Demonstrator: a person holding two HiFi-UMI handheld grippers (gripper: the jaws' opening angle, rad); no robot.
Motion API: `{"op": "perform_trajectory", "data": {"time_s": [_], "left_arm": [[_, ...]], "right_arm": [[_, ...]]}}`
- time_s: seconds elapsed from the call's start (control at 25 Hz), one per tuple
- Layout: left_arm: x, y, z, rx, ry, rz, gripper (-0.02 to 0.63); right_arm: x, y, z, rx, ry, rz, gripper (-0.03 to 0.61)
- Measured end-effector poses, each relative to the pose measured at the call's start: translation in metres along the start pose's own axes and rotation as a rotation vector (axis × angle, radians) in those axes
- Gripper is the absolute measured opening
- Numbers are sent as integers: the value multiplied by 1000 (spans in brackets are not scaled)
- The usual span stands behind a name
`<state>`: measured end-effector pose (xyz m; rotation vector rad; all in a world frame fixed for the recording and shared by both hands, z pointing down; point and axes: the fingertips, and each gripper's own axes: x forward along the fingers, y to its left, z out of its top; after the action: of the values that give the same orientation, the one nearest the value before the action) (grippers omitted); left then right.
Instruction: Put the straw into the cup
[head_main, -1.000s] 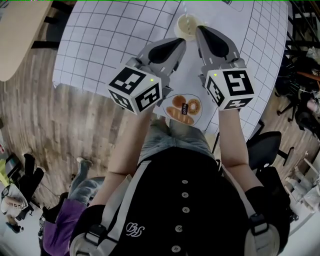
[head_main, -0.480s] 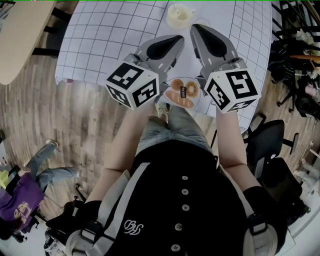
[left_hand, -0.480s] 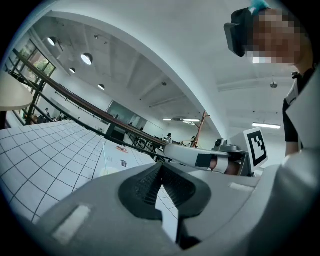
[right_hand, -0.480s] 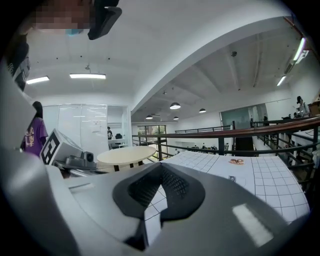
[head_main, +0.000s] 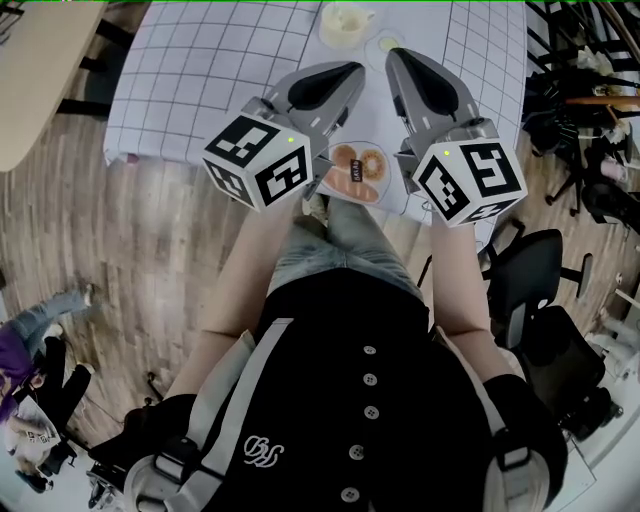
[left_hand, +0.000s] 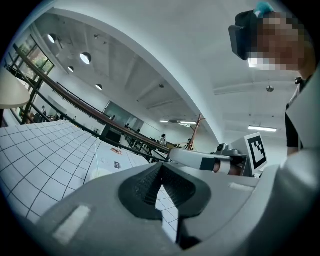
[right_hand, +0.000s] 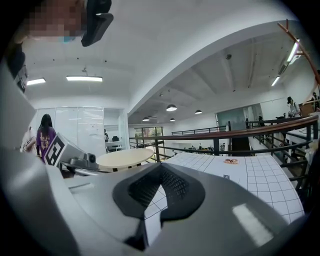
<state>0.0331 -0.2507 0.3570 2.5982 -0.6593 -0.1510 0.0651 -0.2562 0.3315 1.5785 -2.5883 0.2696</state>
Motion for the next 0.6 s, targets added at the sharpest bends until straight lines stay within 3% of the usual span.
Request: {"op": "perform_trajectory", "data": {"time_s": [0.36, 0.6], "left_arm": [[-2, -10, 7, 32, 17, 35, -8], [-5, -19, 7, -17, -7, 58, -8]], "right_arm": [[-2, 14, 0, 23, 12, 86, -5], [-8, 18, 6, 14, 25, 137, -5]]}}
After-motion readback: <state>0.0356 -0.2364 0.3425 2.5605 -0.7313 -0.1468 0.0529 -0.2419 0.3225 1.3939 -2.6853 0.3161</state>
